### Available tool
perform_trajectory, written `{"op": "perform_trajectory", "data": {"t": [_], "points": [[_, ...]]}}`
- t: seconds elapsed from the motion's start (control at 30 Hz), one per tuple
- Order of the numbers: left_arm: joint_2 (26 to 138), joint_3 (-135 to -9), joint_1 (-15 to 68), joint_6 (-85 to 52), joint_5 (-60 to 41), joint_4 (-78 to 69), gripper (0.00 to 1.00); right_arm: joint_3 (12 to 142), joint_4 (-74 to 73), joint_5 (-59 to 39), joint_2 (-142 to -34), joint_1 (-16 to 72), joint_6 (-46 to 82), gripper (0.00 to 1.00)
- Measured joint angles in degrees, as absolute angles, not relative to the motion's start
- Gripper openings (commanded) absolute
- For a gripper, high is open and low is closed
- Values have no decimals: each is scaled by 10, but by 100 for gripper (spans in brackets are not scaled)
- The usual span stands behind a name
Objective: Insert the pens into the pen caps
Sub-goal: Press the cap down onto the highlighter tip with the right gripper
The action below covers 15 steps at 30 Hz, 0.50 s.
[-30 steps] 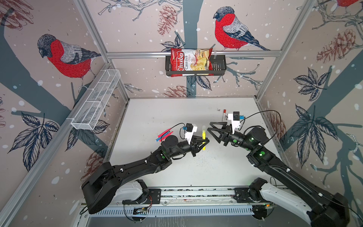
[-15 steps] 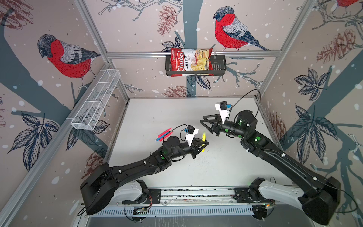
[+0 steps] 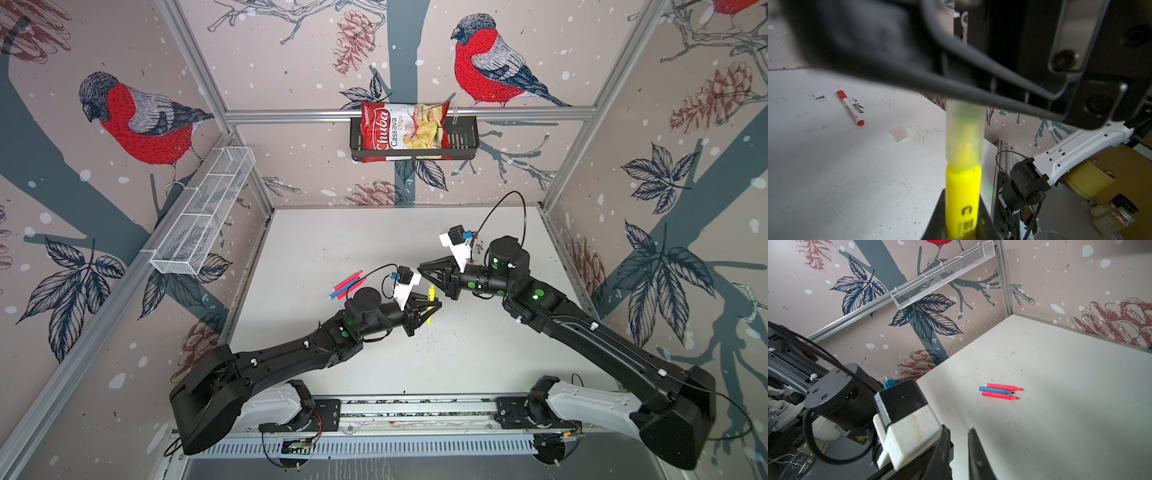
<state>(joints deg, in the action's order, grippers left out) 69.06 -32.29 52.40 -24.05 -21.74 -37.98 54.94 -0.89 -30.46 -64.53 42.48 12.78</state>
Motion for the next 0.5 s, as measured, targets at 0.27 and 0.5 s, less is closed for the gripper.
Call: {"op": "perform_trajectory", "data": {"t": [0.27,0.5], "points": [[688,-323,524,-243,-225,-365,0,530,-13,-302,-632,431,124,0],[687,-323,526,-248,-217,-357,0,513,-33,-277,-627,441,136,0]]}}
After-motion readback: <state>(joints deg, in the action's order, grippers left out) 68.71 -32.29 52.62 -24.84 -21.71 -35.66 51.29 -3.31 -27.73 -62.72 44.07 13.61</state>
